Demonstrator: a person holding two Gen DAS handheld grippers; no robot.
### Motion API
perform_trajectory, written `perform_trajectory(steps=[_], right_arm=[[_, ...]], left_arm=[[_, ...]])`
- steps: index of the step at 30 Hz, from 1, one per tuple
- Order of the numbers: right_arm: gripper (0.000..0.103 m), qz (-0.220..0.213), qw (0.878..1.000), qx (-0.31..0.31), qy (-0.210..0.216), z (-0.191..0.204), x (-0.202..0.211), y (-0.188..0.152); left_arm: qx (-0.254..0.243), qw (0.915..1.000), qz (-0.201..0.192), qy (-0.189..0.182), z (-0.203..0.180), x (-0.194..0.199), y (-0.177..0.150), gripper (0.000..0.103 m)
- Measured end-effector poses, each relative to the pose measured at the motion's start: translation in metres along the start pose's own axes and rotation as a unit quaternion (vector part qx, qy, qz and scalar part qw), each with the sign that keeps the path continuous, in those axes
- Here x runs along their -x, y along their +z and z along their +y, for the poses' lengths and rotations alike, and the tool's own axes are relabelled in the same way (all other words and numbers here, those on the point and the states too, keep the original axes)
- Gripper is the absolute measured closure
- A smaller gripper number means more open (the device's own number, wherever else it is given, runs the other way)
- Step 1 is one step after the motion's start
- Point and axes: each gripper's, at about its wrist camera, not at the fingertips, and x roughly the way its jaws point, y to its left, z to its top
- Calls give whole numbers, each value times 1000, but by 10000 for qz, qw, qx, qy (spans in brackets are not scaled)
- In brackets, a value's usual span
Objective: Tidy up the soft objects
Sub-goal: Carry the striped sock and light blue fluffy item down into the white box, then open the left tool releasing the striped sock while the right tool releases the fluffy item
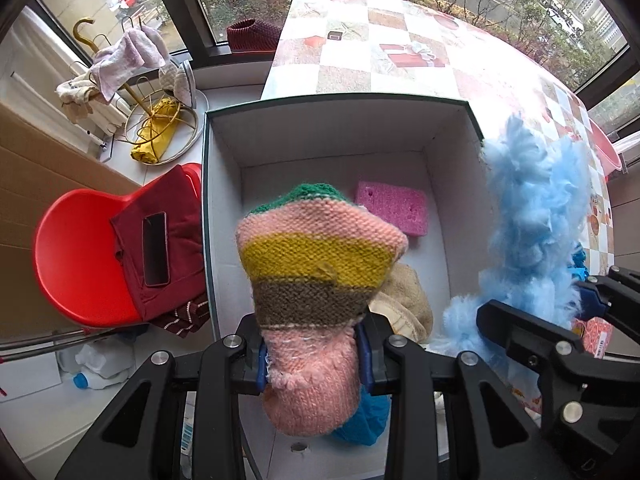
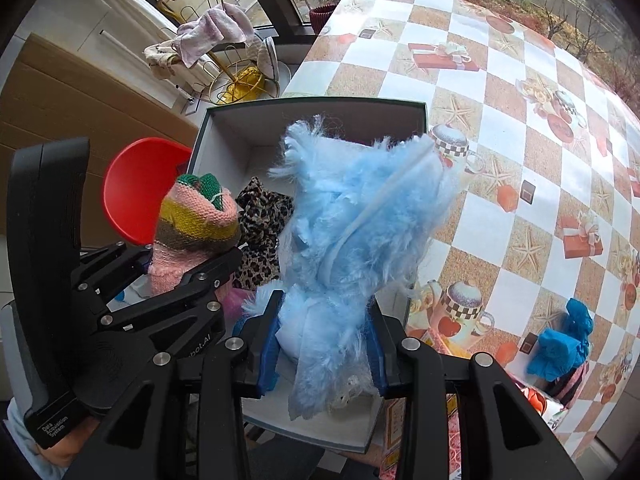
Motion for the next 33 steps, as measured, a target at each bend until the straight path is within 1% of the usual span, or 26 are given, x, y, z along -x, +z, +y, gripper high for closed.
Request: perform_trajectory(steps=[5,15,18,25,33], right_arm=[[64,37,10000,-83,-38,-9,-8,12],[64,11,9998,-160,-120,-16,-13,32],[64,34,9997,-230,-75,-19,-16,37],[64,-12,9995,-231,-194,-17,-19,43],[64,6,9996,-212,-199,-11,-23,47]], left_arm=[[50,10000,30,26,-2,-8,11,67],[127,9999,66,64,-4,-15,21,67],[100,9999,75,75,-7,-16,21,67],[93,9999,105,74,-9,-18,21,67],[122,9998,145,68,-8,-20,21,67]])
